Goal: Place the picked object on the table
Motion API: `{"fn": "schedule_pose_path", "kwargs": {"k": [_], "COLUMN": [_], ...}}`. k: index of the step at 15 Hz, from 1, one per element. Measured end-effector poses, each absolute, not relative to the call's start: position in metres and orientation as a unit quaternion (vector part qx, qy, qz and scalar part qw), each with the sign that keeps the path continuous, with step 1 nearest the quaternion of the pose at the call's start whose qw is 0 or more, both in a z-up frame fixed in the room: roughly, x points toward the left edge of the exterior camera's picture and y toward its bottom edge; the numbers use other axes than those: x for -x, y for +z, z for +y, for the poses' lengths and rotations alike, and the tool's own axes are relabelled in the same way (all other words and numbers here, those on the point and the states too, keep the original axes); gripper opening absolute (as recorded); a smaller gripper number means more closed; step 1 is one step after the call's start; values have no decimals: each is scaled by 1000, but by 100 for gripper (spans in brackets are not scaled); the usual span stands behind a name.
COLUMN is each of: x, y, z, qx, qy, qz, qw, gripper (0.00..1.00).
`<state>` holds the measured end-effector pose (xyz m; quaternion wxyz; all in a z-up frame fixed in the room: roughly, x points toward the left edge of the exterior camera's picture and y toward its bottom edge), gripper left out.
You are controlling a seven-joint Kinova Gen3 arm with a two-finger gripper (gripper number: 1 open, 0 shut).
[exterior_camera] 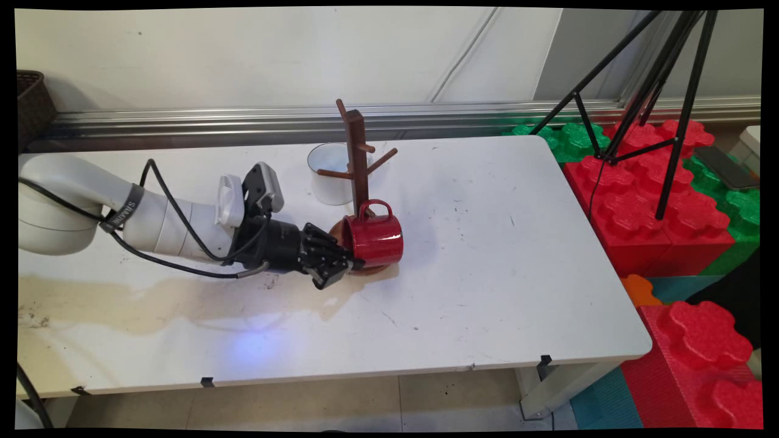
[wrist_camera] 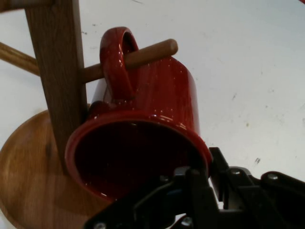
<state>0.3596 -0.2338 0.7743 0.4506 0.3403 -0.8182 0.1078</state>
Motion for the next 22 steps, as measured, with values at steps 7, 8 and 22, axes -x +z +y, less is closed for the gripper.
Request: {"fn": "schedule_pose_path", "kwargs": {"k": [7,8,22], "x": [-360,-360,-371], "y": [787,790,817], "z": [-230,-230,-212], "qx": [-324,-322,-288], "qy": [95,93,73], "qz": [-821,-822,-837], "qw": [460,461,459], "gripper": [0,0,0]}}
